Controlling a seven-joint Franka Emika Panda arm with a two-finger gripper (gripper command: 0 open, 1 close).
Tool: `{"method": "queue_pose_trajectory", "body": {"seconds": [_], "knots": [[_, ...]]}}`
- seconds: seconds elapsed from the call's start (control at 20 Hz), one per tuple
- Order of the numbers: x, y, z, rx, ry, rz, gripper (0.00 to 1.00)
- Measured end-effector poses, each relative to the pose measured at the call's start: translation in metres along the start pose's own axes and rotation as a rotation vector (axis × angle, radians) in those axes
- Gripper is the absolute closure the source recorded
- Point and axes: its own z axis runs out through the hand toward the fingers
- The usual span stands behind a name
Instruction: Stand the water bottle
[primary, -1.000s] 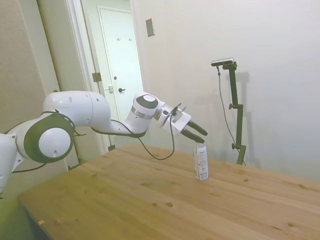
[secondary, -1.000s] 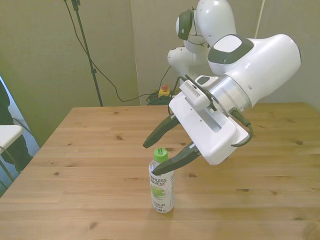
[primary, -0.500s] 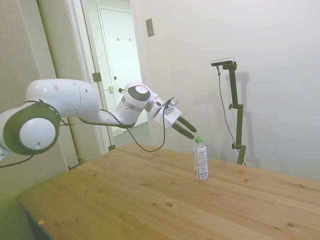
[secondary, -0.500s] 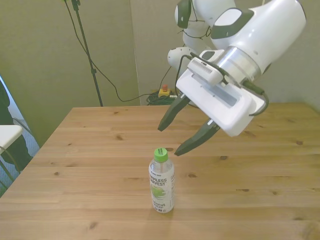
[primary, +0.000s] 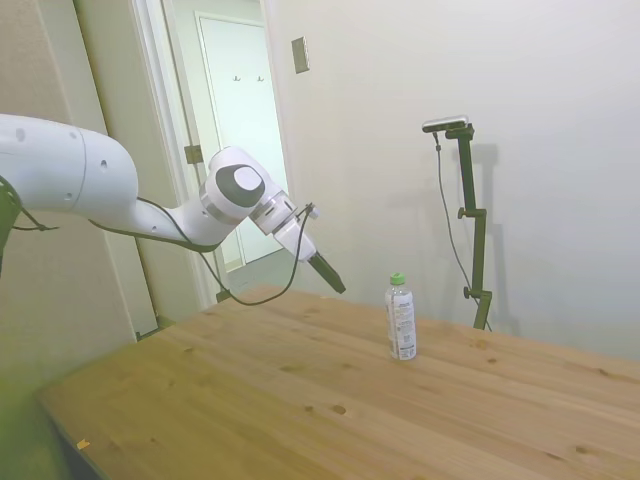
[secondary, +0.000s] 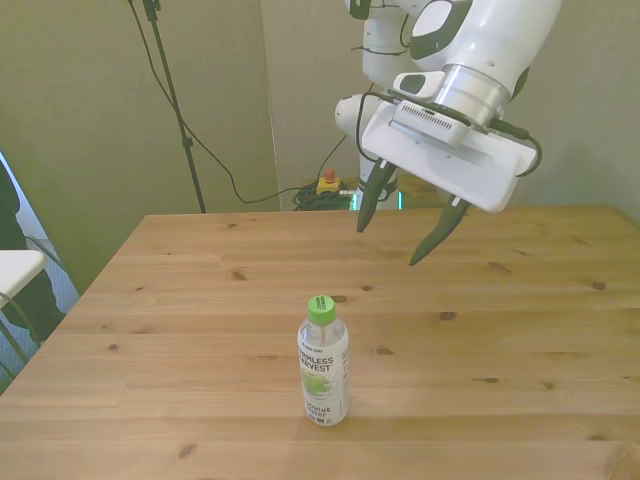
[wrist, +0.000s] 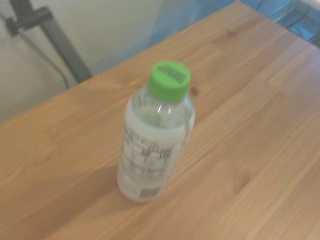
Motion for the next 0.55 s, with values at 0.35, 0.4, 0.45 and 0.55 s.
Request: {"method": "queue_pose_trajectory", "body": {"seconds": [0.35, 0.4, 0.45, 0.55], "knots": [[-0.009, 0.039, 0.008, 0.058, -0.187, -0.262, 0.00], [-0.011, 0.041, 0.011, 0.063, -0.226, -0.298, 0.00], [-0.013, 0.043, 0.012, 0.068, -0.270, -0.338, 0.00], [-0.018, 0.047, 0.015, 0.082, -0.343, -0.407, 0.00]]}}
